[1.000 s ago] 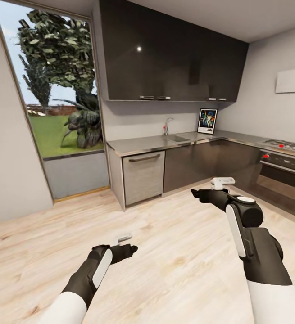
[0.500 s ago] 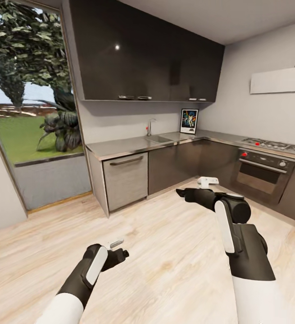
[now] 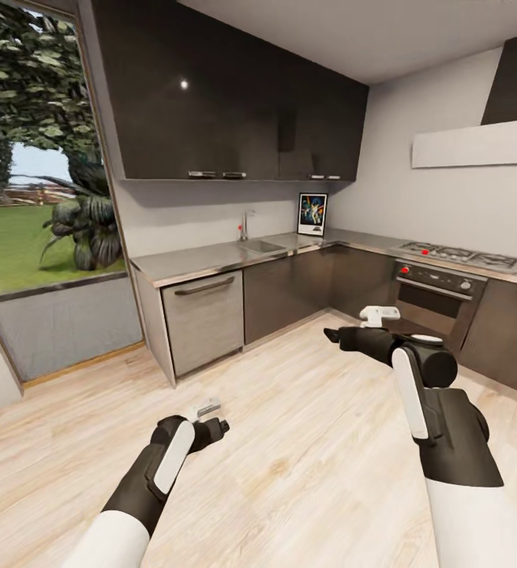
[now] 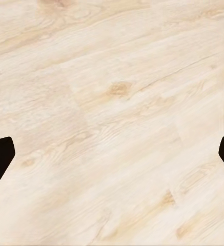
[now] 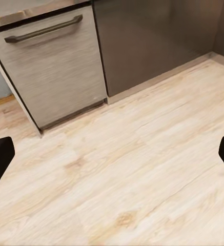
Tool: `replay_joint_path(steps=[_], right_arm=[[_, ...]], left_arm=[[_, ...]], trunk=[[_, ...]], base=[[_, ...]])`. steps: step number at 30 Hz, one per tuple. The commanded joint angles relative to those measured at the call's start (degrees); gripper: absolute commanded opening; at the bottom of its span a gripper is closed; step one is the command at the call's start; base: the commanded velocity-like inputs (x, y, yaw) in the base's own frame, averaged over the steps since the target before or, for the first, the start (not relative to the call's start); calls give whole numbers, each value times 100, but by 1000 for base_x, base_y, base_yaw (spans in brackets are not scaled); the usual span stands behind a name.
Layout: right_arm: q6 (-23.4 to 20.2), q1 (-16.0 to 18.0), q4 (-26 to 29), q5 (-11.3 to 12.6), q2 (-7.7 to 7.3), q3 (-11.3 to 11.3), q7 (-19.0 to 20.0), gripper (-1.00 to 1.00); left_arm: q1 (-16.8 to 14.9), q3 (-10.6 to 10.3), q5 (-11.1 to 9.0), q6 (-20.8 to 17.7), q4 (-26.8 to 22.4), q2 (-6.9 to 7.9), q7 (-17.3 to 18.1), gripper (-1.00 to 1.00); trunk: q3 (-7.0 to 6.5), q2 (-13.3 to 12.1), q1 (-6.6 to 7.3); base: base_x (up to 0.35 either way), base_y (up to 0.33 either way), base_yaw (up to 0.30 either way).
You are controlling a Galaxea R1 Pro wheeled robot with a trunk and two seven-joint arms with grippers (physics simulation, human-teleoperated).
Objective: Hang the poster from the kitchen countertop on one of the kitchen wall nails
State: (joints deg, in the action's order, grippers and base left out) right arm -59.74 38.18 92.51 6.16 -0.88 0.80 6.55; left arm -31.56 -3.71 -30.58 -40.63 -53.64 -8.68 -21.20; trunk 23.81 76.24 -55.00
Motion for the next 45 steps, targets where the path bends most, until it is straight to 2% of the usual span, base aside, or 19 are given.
replay_joint_path(steps=[1, 8, 10, 11, 13, 14, 16, 18, 21, 24, 28, 36, 39, 41, 44, 45], right_arm=[[-26, 1, 4, 26, -5, -1, 3, 100], [-26, -28, 4, 37, -9, 22, 130, 100], [25, -21, 4, 35, -44, 58, 425, 100], [129, -2, 4, 31, -108, 160, 702, 100], [169, 0, 4, 34, -229, 349, 868, 100], [209, -2, 4, 40, -412, 635, 1109, 100], [235, 2, 4, 37, -529, 800, 1393, 100], [251, -7, 4, 35, -559, 848, 1537, 100], [267, -37, 2, 35, -603, 922, 1733, 100], [280, -44, -23, 13, -593, 933, 1771, 100], [285, -46, -33, -6, -581, 918, 1759, 100], [286, -48, -21, -19, -571, 909, 1769, 100], [287, -48, -11, -18, -571, 915, 1776, 100], [286, -48, -8, -18, -571, 911, 1766, 100], [249, -7, -38, -30, -581, 937, 1731, 100], [212, 131, -163, -30, -615, 954, 1635, 100]], left_arm=[[-2, -12, -60, -3, -11, 2, -51, 100], [19, -20, -66, 69, 97, -4, -30, 100], [0, -24, -200, 157, 142, -4, -30, 100], [-33, -43, -345, 198, 180, -4, -32, 100], [-46, -86, -418, 208, 211, 8, -29, 100], [-41, -142, -507, 199, 203, 15, -29, 100], [-33, -174, -597, 192, 195, 4, -35, 100], [-32, -185, -653, 193, 193, 8, -33, 100], [-35, -196, -883, 207, 197, 37, -38, 100], [-34, -200, -980, 228, 227, 45, -40, 100], [-31, -236, -998, 235, 209, 28, -28, 100], [-19, -401, -1105, 231, 194, 31, -23, 100], [-33, -537, -1115, 195, 126, 25, 3, 100], [-120, -672, -1126, 58, -58, 27, 12, 100], [-530, -754, -1129, -390, -266, 30, 14, 100], [-878, -783, -1120, -596, -302, 32, 2, 100]], trunk=[[-12, -38, 23], [-137, -318, 176], [-173, -399, 220], [-191, -439, 242], [-227, -519, 286], [-245, -559, 308], [-281, -639, 352], [-317, -719, 396], [-371, -840, 462], [-424, -960, 528], [-496, -1121, 616], [-496, -1121, 616], [-496, -1121, 616], [-496, -1121, 616], [-496, -1121, 616], [-496, -1121, 616]], base=[[0, 0, -8], [0, 0, -3], [0, 0, 0], [0, 0, 0], [0, 0, 0], [0, 0, 0], [0, 0, 0], [0, 0, 0], [0, 0, 0], [0, 0, 0], [0, 0, 0], [61, 9, 0], [280, 11, 0], [315, 5, 0], [332, 2, 0], [341, 1, 0]])
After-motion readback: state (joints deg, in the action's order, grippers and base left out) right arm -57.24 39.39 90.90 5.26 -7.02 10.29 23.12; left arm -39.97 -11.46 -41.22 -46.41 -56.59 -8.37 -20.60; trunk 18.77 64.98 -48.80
